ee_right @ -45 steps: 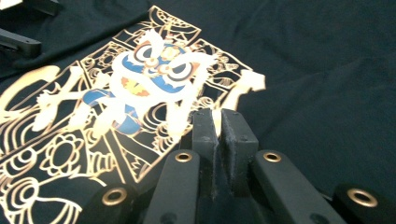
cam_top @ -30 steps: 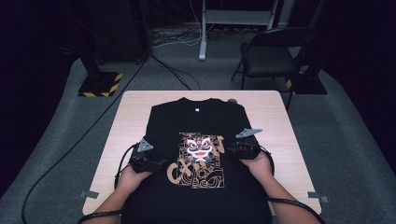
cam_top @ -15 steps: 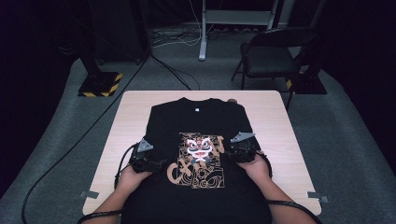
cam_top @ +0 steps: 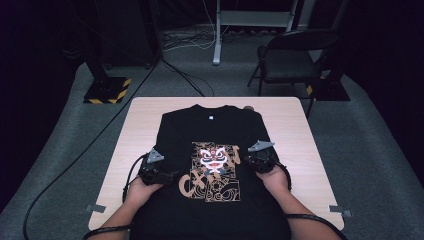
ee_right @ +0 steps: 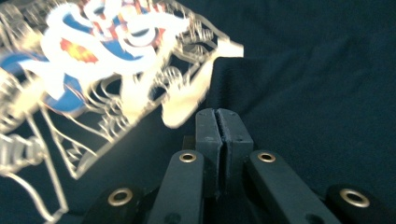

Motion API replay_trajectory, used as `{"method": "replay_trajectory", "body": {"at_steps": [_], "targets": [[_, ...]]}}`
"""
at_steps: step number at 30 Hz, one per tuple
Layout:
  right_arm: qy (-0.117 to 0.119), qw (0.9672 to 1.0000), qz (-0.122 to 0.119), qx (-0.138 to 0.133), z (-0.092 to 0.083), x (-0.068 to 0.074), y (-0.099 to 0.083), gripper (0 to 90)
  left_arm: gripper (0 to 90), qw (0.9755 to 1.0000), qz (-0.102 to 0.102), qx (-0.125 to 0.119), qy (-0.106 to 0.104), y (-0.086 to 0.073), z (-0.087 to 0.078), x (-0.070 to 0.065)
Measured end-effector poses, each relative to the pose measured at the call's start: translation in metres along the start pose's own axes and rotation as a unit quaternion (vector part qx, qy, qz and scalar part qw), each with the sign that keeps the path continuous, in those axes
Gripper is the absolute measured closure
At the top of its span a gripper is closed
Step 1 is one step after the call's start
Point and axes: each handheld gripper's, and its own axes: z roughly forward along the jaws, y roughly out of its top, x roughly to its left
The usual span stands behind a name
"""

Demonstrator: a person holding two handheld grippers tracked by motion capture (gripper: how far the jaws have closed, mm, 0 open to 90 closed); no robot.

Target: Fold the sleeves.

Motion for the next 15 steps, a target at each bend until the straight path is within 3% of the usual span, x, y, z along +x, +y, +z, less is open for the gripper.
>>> {"method": "replay_trajectory", "body": {"at_steps": [5,11,15], "targets": [[0.030,0.9986,0.021,-0.039,-0.009,0.000,0.005,87.4,6.7,1.0000,0.000,0.000,0.000,0.000,0.000,0.000],[0.059,0.9972,0.005,-0.045,-0.007,0.008,0.007,87.4,6.7,1.0000,0.000,0.000,0.000,0.000,0.000,0.000],[0.063,0.9972,0.003,-0.040,-0.004,0.010,0.008,86.3,6.7,1.0000,0.000,0.000,0.000,0.000,0.000,0.000]]}}
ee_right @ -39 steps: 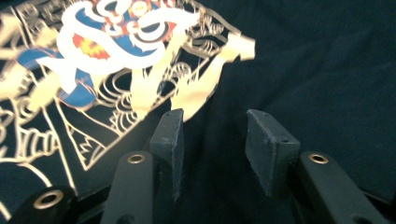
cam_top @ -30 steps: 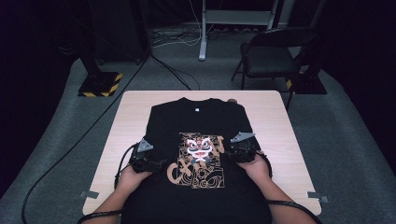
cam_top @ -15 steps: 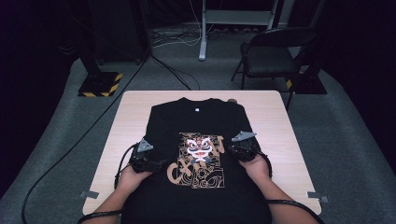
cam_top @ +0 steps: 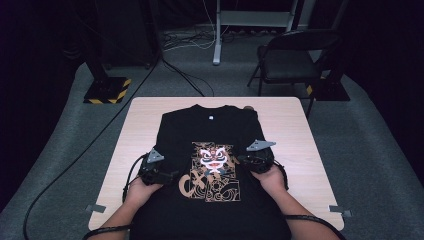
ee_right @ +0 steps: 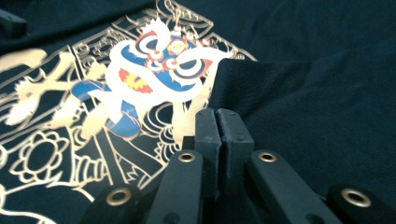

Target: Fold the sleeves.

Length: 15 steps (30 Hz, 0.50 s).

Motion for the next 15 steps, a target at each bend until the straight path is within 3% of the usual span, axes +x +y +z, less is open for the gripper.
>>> {"method": "replay_trajectory", "body": {"at_steps": [2,4,5,10,15], "targets": [[0.001,0.9999,0.004,0.016,0.005,-0.002,-0.002,82.4,6.7,1.0000,0.000,0.000,0.000,0.000,0.000,0.000],[0.004,0.9993,0.016,0.035,0.011,-0.005,-0.006,72.1,6.7,1.0000,0.000,0.000,0.000,0.000,0.000,0.000],[0.003,0.9993,0.017,0.034,0.012,-0.005,-0.007,70.7,6.7,1.0000,0.000,0.000,0.000,0.000,0.000,0.000],[0.016,0.9997,0.017,-0.004,-0.002,-0.008,0.000,69.7,6.7,1.0000,0.000,0.000,0.000,0.000,0.000,0.000],[0.028,0.9992,0.009,0.027,-0.001,-0.005,-0.004,68.6,6.7,1.0000,0.000,0.000,0.000,0.000,0.000,0.000]]}}
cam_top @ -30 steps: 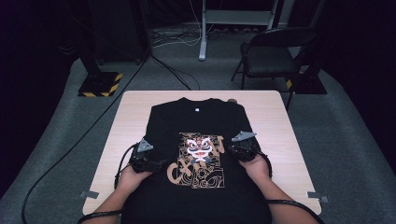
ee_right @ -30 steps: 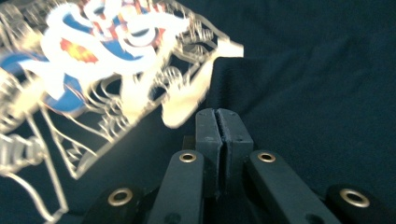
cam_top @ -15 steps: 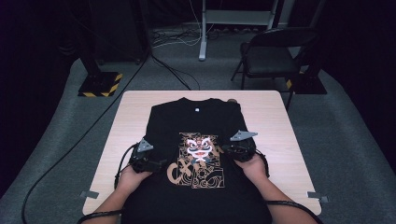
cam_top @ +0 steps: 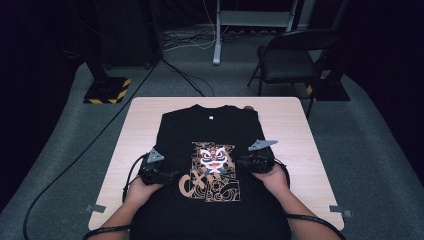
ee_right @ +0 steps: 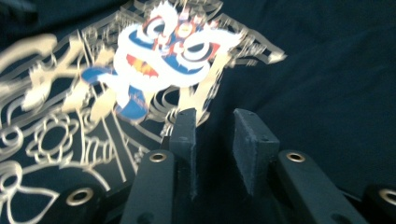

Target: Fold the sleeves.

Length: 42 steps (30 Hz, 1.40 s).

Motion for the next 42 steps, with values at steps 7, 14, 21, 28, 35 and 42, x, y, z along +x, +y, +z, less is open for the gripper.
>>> {"method": "replay_trajectory", "body": {"at_steps": [7,14,21,28,35,42], "targets": [[-0.028,0.9978,-0.038,0.046,0.015,0.011,0.002,83.9,6.7,1.0000,0.000,0.000,0.000,0.000,0.000,0.000],[-0.012,0.9998,-0.011,0.011,0.014,0.006,0.001,88.1,6.7,1.0000,0.000,0.000,0.000,0.000,0.000,0.000],[0.005,1.0000,0.005,-0.007,0.014,0.002,0.001,86.9,6.7,1.0000,0.000,0.000,0.000,0.000,0.000,0.000],[0.025,0.9996,-0.003,-0.010,0.019,0.002,-0.001,72.2,6.7,1.0000,0.000,-0.001,0.001,0.000,0.000,0.000],[0.002,0.9992,-0.025,-0.032,-0.006,-0.004,0.003,58.1,6.7,1.0000,0.000,0.000,0.000,0.000,0.000,0.000],[-0.021,0.9968,-0.071,0.031,-0.003,-0.004,-0.018,49.8,8.9,0.9984,-0.011,0.050,0.025,0.014,-0.006,-0.002]]}}
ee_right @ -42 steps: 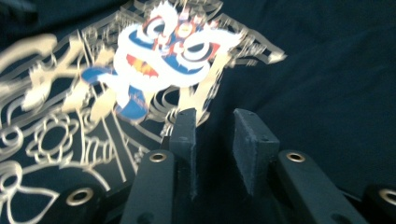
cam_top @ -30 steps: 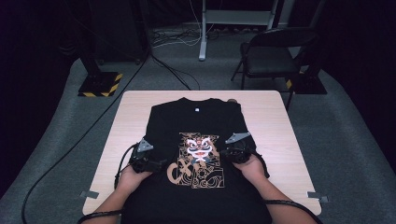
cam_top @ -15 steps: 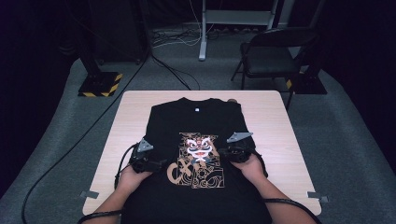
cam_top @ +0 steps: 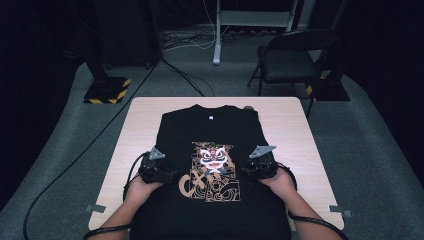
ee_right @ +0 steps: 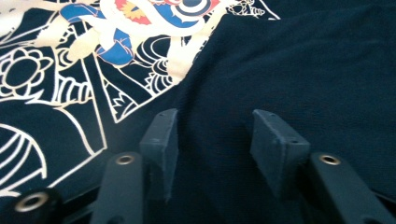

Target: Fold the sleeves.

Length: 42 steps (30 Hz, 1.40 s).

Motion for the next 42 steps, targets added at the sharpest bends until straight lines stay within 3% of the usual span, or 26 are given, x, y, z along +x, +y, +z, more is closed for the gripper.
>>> {"method": "replay_trajectory", "body": {"at_steps": [5,9,14,17,18,20,23,28,31,35,39,42], "targets": [[0.007,1.0000,0.001,-0.006,-0.003,0.003,0.001,46.4,9.3,0.9997,0.001,-0.020,0.014,0.005,-0.005,0.005],[0.024,0.9995,-0.018,-0.012,-0.016,0.006,-0.002,45.8,9.2,0.9994,-0.004,-0.032,0.014,0.008,-0.004,0.009],[0.043,0.9987,-0.027,0.004,-0.026,0.004,-0.010,45.6,9.3,0.9997,0.000,-0.024,0.006,0.011,0.005,0.008],[0.047,0.9973,-0.044,0.034,-0.024,0.005,-0.016,44.8,9.1,0.9999,0.008,-0.009,0.002,0.010,0.012,0.007],[0.050,0.9972,-0.049,0.025,-0.024,0.005,-0.019,44.8,8.8,0.9999,0.012,-0.003,0.003,0.009,0.015,0.007],[0.054,0.9975,-0.038,0.026,-0.025,0.002,-0.019,45.2,7.9,0.9999,0.007,-0.007,-0.003,0.008,0.016,0.010],[0.036,0.9992,-0.014,0.001,-0.033,-0.006,-0.019,45.3,7.6,0.9999,0.007,-0.013,-0.005,0.007,0.017,0.010],[-0.026,0.9982,0.048,-0.026,-0.040,-0.028,-0.027,44.9,7.2,0.9996,0.008,-0.026,-0.010,0.003,0.017,0.011],[-0.046,0.9972,0.054,-0.022,-0.035,-0.034,-0.031,44.9,7.0,0.9995,0.009,-0.029,-0.010,0.002,0.017,0.011],[-0.047,0.9974,0.054,-0.013,-0.028,-0.037,-0.033,43.7,6.8,0.9993,0.008,-0.036,-0.012,0.001,0.017,0.011],[-0.031,0.9966,0.075,-0.010,-0.031,-0.040,-0.032,44.5,6.7,0.9991,0.009,-0.040,-0.012,-0.001,0.017,0.011],[-0.035,0.9956,0.081,-0.031,-0.035,-0.039,-0.028,44.6,6.7,0.9991,0.008,-0.041,-0.011,-0.001,0.017,0.011]]}}
